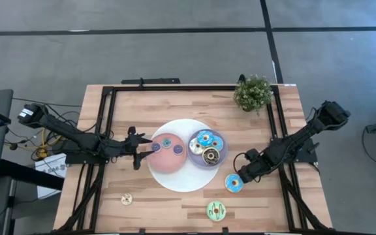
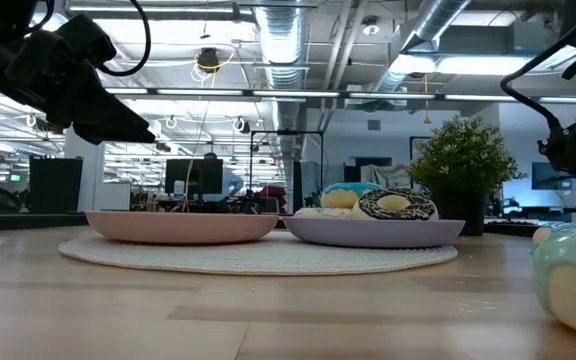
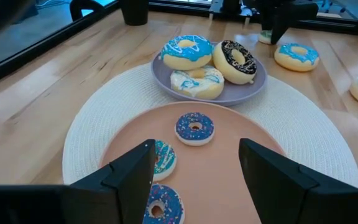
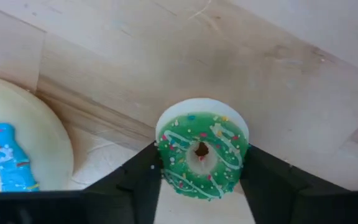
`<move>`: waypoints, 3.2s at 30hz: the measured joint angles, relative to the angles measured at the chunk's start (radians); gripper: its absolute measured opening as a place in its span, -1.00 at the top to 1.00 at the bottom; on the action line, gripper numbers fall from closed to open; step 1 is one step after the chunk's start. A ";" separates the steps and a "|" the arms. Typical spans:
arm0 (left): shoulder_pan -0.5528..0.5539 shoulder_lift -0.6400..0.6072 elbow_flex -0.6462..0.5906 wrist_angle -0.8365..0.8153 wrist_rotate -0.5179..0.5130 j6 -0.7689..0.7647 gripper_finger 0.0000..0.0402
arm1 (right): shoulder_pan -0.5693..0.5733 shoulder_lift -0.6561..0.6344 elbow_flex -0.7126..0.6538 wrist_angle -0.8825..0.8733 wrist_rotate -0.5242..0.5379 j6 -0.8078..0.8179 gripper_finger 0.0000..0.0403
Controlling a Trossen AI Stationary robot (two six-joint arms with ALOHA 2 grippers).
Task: Pick & Place donuts
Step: Put the small green donut on the pink plate, then put the small white donut on the pink plate
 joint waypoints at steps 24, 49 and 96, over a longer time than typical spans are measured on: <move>0.000 -0.095 0.000 -0.021 -0.063 0.109 -0.13 | -0.341 0.089 0.535 0.369 0.293 -0.916 0.32; 0.000 -0.343 0.000 -0.264 -0.036 0.065 -0.13 | -0.486 1.115 1.592 -0.203 -0.035 -1.214 0.12; -0.027 0.051 0.313 -0.478 0.168 -0.060 -0.13 | 0.036 -0.327 -0.153 0.607 0.728 -0.867 -0.31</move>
